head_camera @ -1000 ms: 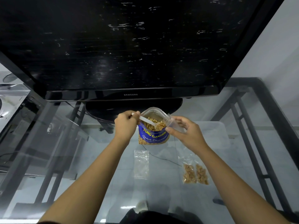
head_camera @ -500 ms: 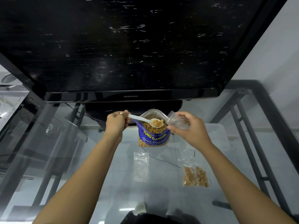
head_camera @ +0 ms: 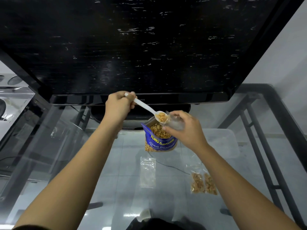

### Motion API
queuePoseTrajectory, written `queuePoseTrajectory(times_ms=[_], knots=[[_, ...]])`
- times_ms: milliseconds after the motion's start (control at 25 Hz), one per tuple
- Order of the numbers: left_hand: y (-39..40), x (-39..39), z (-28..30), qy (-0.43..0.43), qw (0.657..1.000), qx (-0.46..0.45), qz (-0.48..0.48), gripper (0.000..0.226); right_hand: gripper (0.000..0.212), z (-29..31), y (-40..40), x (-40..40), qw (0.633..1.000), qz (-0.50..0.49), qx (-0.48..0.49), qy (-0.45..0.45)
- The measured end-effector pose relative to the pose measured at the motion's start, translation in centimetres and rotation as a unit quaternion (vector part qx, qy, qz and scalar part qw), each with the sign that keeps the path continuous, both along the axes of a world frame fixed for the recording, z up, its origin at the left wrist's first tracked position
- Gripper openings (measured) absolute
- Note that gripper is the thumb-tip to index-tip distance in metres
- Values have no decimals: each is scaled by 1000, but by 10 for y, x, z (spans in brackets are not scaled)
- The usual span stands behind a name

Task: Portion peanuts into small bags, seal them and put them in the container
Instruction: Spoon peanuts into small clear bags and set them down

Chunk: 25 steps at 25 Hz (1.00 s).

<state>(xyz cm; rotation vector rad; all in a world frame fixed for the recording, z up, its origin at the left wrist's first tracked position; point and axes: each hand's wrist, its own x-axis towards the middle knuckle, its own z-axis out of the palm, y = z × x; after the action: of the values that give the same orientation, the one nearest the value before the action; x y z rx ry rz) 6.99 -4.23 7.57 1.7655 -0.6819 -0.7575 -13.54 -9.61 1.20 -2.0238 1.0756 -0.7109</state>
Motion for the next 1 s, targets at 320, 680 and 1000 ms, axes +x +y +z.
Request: queuePoseTrajectory(times_ms=[320, 680, 1000], knots=[[16, -20, 50, -285, 940, -190, 14, 17, 45, 1, 15, 14, 974, -84, 106, -181], [23, -39, -51, -257, 956, 53, -128, 22, 42, -11, 12, -14, 984, -58, 134, -105], [8, -25, -69, 50, 995, 85, -32, 25, 46, -13, 8, -20, 981, -54, 163, -93]])
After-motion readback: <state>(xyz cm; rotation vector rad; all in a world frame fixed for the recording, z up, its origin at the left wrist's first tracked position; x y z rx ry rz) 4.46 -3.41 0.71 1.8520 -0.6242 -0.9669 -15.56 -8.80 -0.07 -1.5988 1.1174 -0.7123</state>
